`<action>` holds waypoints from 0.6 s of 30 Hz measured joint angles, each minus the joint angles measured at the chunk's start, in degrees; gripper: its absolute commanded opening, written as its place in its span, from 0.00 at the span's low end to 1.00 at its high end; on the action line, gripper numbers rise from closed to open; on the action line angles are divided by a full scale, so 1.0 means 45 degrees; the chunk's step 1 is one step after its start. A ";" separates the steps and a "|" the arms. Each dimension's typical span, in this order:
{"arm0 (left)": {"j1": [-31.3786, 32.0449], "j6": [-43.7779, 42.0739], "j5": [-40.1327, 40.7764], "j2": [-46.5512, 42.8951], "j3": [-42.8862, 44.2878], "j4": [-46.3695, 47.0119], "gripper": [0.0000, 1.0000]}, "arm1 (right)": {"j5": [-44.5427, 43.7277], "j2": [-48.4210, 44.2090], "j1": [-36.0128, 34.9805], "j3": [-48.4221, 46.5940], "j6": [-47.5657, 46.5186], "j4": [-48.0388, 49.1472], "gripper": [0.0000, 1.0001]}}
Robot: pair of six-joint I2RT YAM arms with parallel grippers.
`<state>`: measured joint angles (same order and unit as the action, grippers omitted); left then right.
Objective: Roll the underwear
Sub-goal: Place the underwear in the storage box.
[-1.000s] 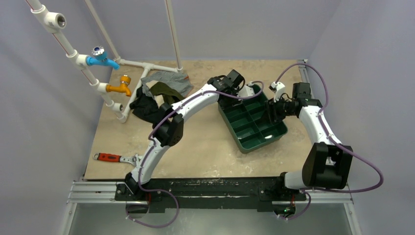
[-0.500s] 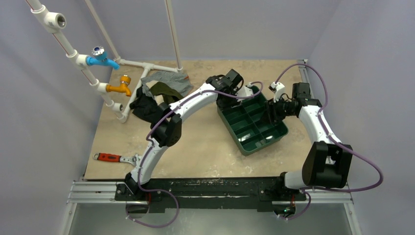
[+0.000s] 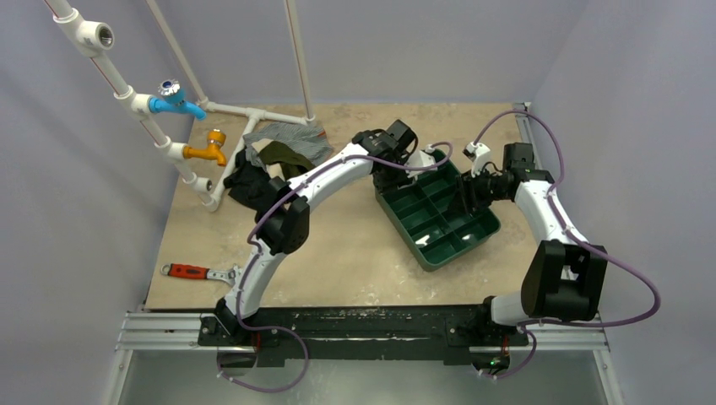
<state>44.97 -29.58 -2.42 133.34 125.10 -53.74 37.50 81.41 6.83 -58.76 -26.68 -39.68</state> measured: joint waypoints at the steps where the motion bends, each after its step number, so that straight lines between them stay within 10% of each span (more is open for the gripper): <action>1: 0.0000 0.0000 -0.0039 -0.0063 -0.0078 -0.0005 0.50 | 0.0000 0.0005 0.0000 0.0000 -0.0005 -0.0015 0.51; 18: 0.0000 -0.0005 -0.0369 -0.0840 -0.0709 -0.0277 0.51 | 0.0233 0.0010 0.0000 0.0000 -0.0078 -0.0039 0.51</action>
<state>44.97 -29.61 -4.08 129.56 121.91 -54.98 38.54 81.45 6.83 -58.76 -27.03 -39.86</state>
